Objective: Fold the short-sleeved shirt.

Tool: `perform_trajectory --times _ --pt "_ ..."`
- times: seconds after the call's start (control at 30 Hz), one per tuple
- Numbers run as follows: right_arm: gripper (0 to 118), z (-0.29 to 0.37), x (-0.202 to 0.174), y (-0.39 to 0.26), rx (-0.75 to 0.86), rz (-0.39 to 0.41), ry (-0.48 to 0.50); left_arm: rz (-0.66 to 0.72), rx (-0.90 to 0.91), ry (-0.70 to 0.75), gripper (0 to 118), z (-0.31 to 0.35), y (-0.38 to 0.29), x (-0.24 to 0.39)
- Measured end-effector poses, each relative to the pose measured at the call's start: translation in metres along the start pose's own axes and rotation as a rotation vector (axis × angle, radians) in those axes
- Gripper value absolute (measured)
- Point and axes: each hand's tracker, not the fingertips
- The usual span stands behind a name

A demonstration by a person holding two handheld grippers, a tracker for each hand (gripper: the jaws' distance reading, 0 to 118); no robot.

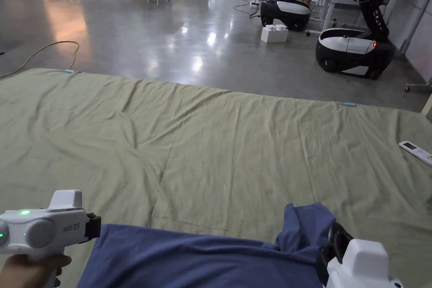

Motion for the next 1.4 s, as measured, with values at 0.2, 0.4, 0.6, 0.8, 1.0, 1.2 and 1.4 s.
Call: perform_trajectory --times 0.2,0.4,0.6,0.8,1.0,1.2,1.4 --pt "1 -0.010 0.008 -0.018 -0.073 0.030 -0.019 -0.003 -0.125 0.016 71 -0.054 0.012 -0.002" --pt "1 -0.017 0.017 -0.038 -0.156 0.003 -0.033 -0.060 -0.214 0.056 71 -0.093 0.005 0.001" --pt "1 -0.021 0.029 -0.051 -0.203 -0.015 -0.046 -0.217 -0.146 0.098 22 -0.091 0.001 0.030" --pt "1 -0.040 0.055 -0.053 -0.290 -0.036 -0.068 -0.211 -0.149 0.076 7 -0.086 0.002 0.036" --pt "57 -0.116 0.102 -0.050 -0.535 -0.043 0.005 -0.194 -0.075 0.060 6 -0.051 0.002 0.037" --pt "66 -0.202 0.124 -0.063 -0.710 0.019 0.038 -0.182 -0.017 0.048 6 -0.022 0.003 0.042" --pt "64 -0.241 0.119 -0.093 -0.865 0.030 0.052 -0.180 -0.011 0.052 6 -0.016 -0.001 0.046"
